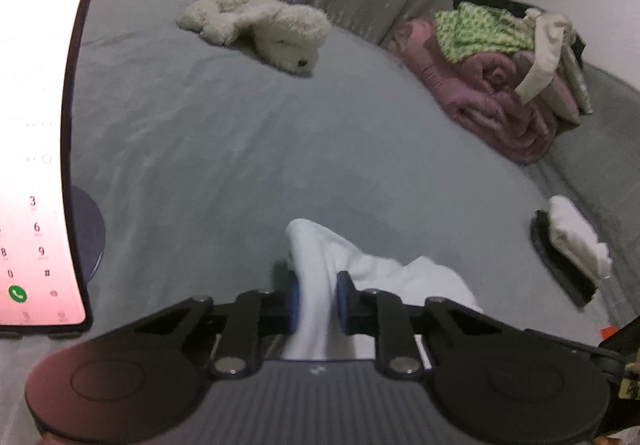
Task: Fold clothes
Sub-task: 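Close both grippers on the folded white garment's edges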
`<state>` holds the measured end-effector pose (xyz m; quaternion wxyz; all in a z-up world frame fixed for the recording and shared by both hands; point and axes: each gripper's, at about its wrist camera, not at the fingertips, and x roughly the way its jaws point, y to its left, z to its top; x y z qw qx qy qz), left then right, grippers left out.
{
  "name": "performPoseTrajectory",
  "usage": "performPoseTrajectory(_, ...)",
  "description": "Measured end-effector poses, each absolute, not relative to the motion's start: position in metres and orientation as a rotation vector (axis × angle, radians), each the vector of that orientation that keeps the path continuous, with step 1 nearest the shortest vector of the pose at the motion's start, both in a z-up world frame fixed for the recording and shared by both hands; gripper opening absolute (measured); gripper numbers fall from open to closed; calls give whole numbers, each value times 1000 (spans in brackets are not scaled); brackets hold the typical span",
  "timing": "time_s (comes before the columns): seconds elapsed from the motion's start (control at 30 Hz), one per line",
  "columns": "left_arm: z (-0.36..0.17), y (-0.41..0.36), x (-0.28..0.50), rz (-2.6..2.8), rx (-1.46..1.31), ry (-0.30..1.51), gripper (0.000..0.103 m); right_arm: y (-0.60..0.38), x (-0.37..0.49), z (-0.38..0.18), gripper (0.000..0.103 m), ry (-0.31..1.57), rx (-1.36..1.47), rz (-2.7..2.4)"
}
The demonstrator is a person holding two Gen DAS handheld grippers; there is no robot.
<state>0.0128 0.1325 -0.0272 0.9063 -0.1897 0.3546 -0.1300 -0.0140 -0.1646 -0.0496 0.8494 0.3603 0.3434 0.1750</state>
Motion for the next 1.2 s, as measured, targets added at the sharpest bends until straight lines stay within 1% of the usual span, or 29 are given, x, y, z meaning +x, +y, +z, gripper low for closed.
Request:
performPoseTrajectory(0.2, -24, 128, 14, -282, -426, 709, 17, -168, -27, -29, 20, 646, 702, 353)
performPoseTrajectory(0.3, -28, 123, 20, -270, -427, 725, 19, -168, -22, -30, 20, 661, 667, 341)
performPoseTrajectory(0.33, -29, 121, 21, -260, -413, 735, 25, -167, -19, -32, 22, 675, 655, 337)
performPoseTrajectory(0.37, -30, 119, 23, -248, -399, 744, 36, -165, -15, -35, 25, 693, 640, 335)
performPoseTrajectory(0.4, -32, 118, 25, -236, -389, 754, 42, -165, -13, -38, 26, 709, 631, 330)
performPoseTrajectory(0.43, -33, 117, 27, -239, -388, 763, 49, -167, -11, -40, 27, 719, 635, 324)
performPoseTrajectory(0.47, -35, 117, 29, -242, -387, 771, 53, -168, -11, -43, 35, 728, 643, 320)
performPoseTrajectory(0.5, -36, 117, 30, -245, -387, 772, 54, -170, -10, -44, 41, 735, 648, 318)
performPoseTrajectory(0.53, -37, 117, 32, -247, -386, 773, 55, -171, -9, -45, 41, 739, 648, 321)
performPoseTrajectory(0.87, -47, 118, 44, -276, -383, 781, 55, -166, 1, -48, 45, 730, 577, 365)
performPoseTrajectory(1.2, -46, 119, 47, -316, -310, 790, 54, -153, 15, -47, 44, 684, 462, 349)
